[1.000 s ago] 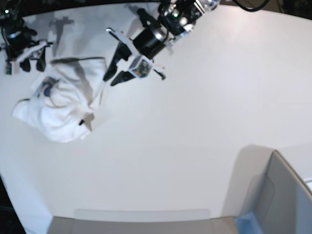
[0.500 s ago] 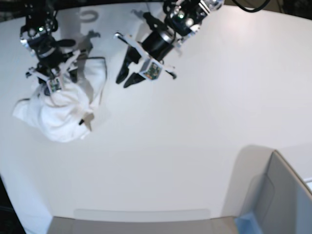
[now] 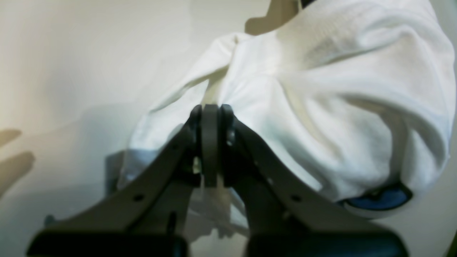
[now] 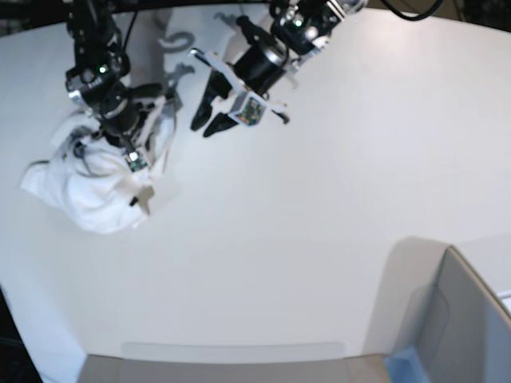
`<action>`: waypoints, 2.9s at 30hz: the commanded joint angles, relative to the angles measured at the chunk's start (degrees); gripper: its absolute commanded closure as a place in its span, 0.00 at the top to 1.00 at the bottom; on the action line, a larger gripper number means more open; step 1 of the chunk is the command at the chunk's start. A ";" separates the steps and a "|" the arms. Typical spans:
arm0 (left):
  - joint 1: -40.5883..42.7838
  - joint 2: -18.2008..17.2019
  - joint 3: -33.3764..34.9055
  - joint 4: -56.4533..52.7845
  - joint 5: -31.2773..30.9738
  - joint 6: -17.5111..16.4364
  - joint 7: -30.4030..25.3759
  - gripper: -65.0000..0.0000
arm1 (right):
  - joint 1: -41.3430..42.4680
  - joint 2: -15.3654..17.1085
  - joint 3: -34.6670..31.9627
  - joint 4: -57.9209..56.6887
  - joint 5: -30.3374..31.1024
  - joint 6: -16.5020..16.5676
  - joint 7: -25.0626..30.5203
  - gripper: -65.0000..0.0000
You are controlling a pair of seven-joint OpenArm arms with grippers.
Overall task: Layout the t-shirt on the table in an organized manner, then fold the t-shirt properly
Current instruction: 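Grasp the t-shirt fabric with both grippers and lift it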
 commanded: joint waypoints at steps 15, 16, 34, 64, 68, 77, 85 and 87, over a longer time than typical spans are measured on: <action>5.46 -2.31 -9.75 3.68 -0.06 -0.31 -1.66 0.19 | 2.37 -8.00 -19.42 1.20 -1.79 0.59 9.01 0.00; 6.34 -2.31 -11.24 4.12 -0.06 -0.40 -1.66 0.19 | 2.20 -8.00 -19.59 1.38 -2.58 0.59 9.01 0.00; 7.40 -2.31 -14.23 4.83 -0.15 -0.40 -1.66 0.19 | -12.48 -1.94 -16.17 2.61 -3.20 0.24 20.62 0.32; -2.10 1.30 -6.84 3.42 -0.24 -0.49 24.01 0.45 | -22.68 0.08 25.59 2.43 25.20 -0.99 21.59 0.48; -3.95 1.65 -7.11 1.66 -0.24 -0.31 24.10 0.45 | -23.56 -0.27 25.94 2.43 25.20 -0.99 21.59 0.48; -4.47 4.37 -15.46 -3.17 -0.33 -0.58 26.83 0.45 | -24.09 -1.06 25.94 2.43 25.20 -0.99 21.67 0.48; -5.44 4.20 -15.46 -2.82 -12.28 -2.16 28.23 0.45 | -23.82 -1.06 25.94 2.35 25.02 -0.99 21.67 0.48; -7.11 4.20 -15.55 -3.70 -15.71 -4.80 28.50 0.45 | -23.82 -1.06 25.94 2.35 25.02 -0.99 21.67 0.48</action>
